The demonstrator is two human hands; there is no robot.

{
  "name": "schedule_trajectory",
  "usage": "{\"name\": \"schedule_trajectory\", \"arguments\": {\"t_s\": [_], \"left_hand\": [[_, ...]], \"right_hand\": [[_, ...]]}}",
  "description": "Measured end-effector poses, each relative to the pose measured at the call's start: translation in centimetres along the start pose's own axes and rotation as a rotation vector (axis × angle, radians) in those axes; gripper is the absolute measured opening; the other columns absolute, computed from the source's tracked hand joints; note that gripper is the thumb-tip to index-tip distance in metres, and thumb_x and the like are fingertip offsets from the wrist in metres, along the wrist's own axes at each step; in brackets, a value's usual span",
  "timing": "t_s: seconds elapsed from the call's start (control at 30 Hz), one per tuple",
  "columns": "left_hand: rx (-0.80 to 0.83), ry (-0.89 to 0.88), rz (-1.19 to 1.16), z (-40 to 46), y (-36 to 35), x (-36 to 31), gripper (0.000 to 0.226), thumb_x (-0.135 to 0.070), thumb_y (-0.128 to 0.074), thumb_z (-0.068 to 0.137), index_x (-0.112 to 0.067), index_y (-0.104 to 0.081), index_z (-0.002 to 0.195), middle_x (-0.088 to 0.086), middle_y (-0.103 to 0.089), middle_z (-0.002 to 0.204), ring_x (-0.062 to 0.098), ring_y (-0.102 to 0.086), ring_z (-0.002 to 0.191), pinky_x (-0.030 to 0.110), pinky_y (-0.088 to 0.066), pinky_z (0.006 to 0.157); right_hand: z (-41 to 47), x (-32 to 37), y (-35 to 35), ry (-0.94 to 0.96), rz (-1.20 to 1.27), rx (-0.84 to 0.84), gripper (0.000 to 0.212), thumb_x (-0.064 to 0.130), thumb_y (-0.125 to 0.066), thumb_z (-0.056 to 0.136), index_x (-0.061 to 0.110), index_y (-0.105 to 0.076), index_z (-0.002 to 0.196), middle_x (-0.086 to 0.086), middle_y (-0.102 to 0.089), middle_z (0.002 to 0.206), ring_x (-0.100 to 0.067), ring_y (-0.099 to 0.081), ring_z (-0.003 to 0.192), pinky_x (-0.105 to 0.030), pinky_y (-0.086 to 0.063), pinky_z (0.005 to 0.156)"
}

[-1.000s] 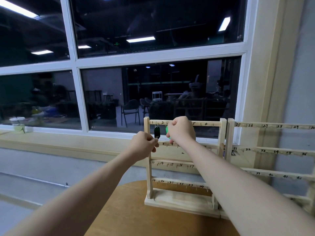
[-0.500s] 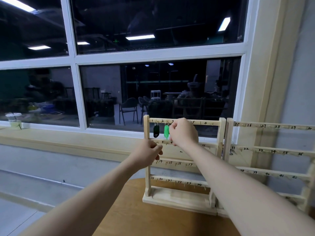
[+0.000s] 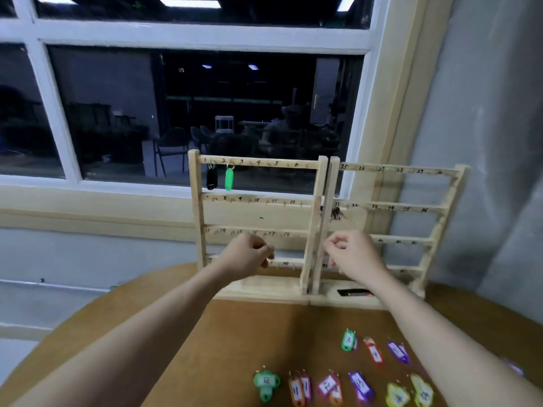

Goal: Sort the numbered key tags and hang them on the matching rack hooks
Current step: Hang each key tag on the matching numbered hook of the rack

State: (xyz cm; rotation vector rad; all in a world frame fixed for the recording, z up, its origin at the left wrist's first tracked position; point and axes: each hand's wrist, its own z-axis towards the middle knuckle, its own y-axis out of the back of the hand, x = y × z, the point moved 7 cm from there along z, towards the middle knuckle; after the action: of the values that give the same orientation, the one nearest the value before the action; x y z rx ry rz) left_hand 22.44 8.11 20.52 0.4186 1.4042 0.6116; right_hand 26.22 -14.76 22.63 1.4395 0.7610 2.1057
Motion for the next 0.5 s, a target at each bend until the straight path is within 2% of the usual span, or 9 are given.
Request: {"name": "schedule_trajectory", "arguments": {"t_s": [0.17, 0.23, 0.33, 0.4, 0.5], "left_hand": [[0.152, 0.054, 0.002, 0.3, -11.0, 1.2, 0.03, -0.024, -0.061, 0.095, 0.001, -0.072, 0.082, 0.011, -0.068, 0.071, 0.018, -0.055, 0.059, 0.025, -0.043, 0.055], [0.231, 0.04, 0.054, 0.0, -15.7, 1.3, 0.024, -0.022, -0.064, 0.092, -0.005, -0.073, 0.078, 0.005, -0.065, 0.073, 0.017, -0.057, 0.069, 0.023, -0.041, 0.058], [0.322, 0.049, 0.102, -0.5, -21.0, 1.4, 0.016, -0.027, -0.069, 0.093, -0.012, -0.075, 0.089, 0.001, -0.07, 0.085, 0.016, -0.062, 0.081, 0.018, -0.04, 0.06], [0.35, 0.081, 0.115, -0.4, -23.1, 1.7, 0.014, -0.028, -0.07, 0.093, -0.02, -0.069, 0.081, -0.004, -0.066, 0.08, 0.012, -0.06, 0.077, 0.018, -0.04, 0.059], [0.328, 0.113, 0.126, 0.2, -24.6, 2.2, 0.011, -0.028, -0.074, 0.09, -0.03, -0.069, 0.081, -0.01, -0.063, 0.079, 0.007, -0.059, 0.078, 0.02, -0.043, 0.069]], "right_hand": [[-4.6, -11.2, 1.9, -0.217, -0.071, 0.005, 0.02, 0.016, -0.065, 0.092, 0.015, -0.075, 0.075, 0.001, -0.072, 0.066, -0.011, -0.064, 0.062, -0.021, -0.043, 0.056], [-6.1, -14.3, 1.7, -0.252, -0.112, 0.048, 0.024, 0.013, -0.064, 0.091, 0.017, -0.072, 0.068, 0.006, -0.069, 0.063, -0.006, -0.06, 0.06, -0.021, -0.042, 0.058], [-7.7, -17.6, 0.1, -0.277, -0.155, 0.125, 0.029, 0.016, -0.067, 0.089, 0.028, -0.067, 0.063, 0.012, -0.067, 0.064, -0.002, -0.062, 0.066, -0.023, -0.047, 0.064], [-8.1, -18.9, -1.3, -0.274, -0.171, 0.157, 0.024, 0.02, -0.071, 0.088, 0.03, -0.069, 0.066, 0.012, -0.069, 0.071, -0.008, -0.065, 0.076, -0.028, -0.053, 0.072], [-8.3, -19.4, -3.1, -0.234, -0.196, 0.193, 0.009, 0.026, -0.073, 0.09, 0.031, -0.072, 0.082, 0.015, -0.059, 0.081, -0.011, -0.059, 0.084, -0.03, -0.051, 0.078]]}}
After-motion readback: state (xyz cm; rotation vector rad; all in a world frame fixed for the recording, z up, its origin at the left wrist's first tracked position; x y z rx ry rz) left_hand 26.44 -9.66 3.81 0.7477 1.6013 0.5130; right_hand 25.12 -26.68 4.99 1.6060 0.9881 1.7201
